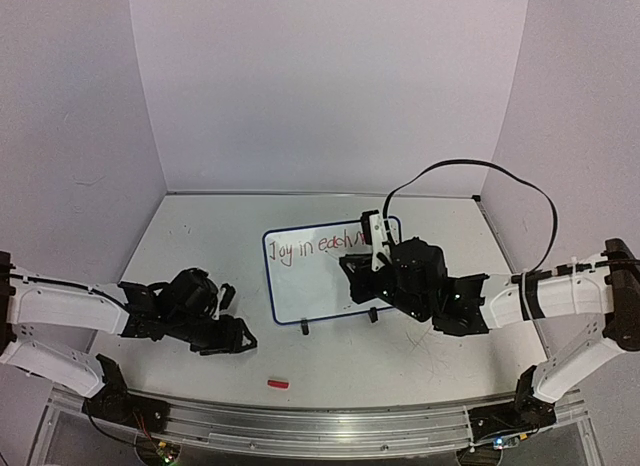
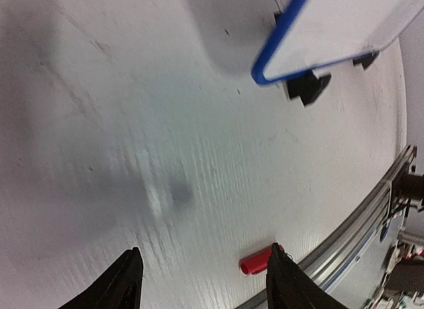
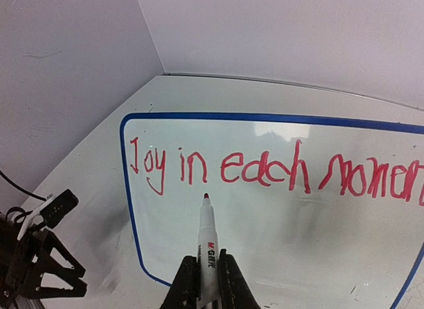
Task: Write a sentence on the whiteboard
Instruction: Pick up the pen cap from the corner of the board.
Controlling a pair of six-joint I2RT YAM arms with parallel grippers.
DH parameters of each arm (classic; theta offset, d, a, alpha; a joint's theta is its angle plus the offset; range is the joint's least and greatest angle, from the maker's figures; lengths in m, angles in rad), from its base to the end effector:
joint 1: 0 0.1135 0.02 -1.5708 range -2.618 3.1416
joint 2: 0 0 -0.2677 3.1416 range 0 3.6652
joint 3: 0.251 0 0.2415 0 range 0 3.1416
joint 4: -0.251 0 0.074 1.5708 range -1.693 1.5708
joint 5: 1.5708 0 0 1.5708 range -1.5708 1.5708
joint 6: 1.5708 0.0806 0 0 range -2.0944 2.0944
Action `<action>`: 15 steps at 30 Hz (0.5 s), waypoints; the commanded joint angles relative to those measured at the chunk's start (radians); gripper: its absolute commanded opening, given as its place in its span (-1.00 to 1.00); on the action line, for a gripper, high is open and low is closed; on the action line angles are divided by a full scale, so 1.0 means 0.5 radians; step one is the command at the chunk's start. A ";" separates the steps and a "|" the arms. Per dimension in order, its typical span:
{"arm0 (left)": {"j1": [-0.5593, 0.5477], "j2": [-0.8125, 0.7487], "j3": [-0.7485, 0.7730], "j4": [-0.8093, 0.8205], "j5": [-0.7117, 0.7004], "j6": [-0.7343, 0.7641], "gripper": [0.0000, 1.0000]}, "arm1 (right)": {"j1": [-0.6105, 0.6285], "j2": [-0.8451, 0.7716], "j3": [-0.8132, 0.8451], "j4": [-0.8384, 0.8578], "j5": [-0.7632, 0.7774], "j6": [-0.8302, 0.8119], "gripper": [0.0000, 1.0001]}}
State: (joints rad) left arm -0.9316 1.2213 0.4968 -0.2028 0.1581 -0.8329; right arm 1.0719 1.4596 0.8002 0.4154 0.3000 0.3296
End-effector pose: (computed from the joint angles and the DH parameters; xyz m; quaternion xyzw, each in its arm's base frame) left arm 0.1303 -0.1965 0.1320 0.0716 0.9433 -0.2910 0.1425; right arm 0.1924 0.3034 0.2472 -0.1968 0.7594 0.3026 0.5413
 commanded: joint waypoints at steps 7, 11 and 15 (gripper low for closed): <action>-0.606 0.188 0.226 0.142 -0.255 0.443 0.32 | -0.044 -0.304 -0.146 -0.071 0.123 -0.140 -1.00; -0.786 0.388 0.338 0.160 -0.288 0.664 0.29 | -0.043 -0.413 -0.209 -0.085 0.136 -0.132 -1.00; -0.817 0.505 0.435 0.073 -0.424 0.797 0.25 | -0.046 -0.506 -0.267 -0.090 0.157 -0.129 -1.00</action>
State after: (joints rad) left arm -1.3263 1.4324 0.6395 -0.1565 0.0326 -0.5569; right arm 1.0542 1.2598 0.6901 0.3711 0.3458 0.2736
